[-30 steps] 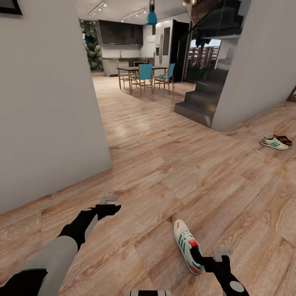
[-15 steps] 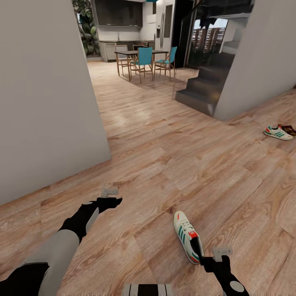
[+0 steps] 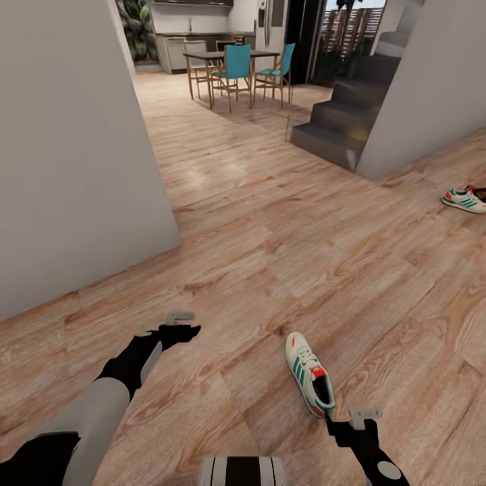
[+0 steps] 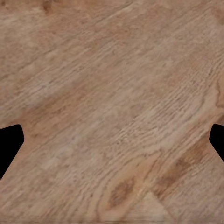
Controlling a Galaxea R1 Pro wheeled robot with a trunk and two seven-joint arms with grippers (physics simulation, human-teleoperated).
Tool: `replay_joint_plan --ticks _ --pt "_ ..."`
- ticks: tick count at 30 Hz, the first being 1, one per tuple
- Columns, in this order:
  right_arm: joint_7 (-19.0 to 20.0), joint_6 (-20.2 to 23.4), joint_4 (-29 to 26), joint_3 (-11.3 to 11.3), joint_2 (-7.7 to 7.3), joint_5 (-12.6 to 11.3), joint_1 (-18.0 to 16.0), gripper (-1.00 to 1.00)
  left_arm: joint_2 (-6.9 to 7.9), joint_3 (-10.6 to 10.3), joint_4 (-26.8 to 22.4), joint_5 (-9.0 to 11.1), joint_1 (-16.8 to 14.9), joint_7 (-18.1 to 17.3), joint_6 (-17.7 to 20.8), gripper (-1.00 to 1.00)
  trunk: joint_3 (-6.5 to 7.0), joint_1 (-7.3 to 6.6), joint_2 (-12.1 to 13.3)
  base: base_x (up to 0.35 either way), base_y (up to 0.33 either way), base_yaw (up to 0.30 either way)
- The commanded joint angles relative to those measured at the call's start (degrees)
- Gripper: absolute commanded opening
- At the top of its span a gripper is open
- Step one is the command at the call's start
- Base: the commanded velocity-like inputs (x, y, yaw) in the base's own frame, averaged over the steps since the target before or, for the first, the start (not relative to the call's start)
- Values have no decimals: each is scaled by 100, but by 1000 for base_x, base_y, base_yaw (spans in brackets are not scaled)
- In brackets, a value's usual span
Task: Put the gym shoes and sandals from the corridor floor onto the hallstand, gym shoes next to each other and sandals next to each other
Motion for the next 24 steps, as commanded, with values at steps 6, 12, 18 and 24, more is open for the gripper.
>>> replay_joint_plan --ticks 6,12,18,24 --pt "2 -17 2 2 0 2 -2 100 2 22 -10 -9 1 -35 40 100 -169 11 -8 0 0 0" --pt "2 -17 2 2 -2 1 -2 100 4 18 -10 -11 10 -38 30 100 -213 11 -8 0 0 0" --pt "2 -17 2 2 -1 6 -2 100 4 11 -10 -16 13 -42 24 100 -235 11 -8 0 0 0" --pt "2 -17 2 2 -1 2 -2 100 4 8 -10 -17 13 -43 21 100 -241 11 -8 0 0 0"
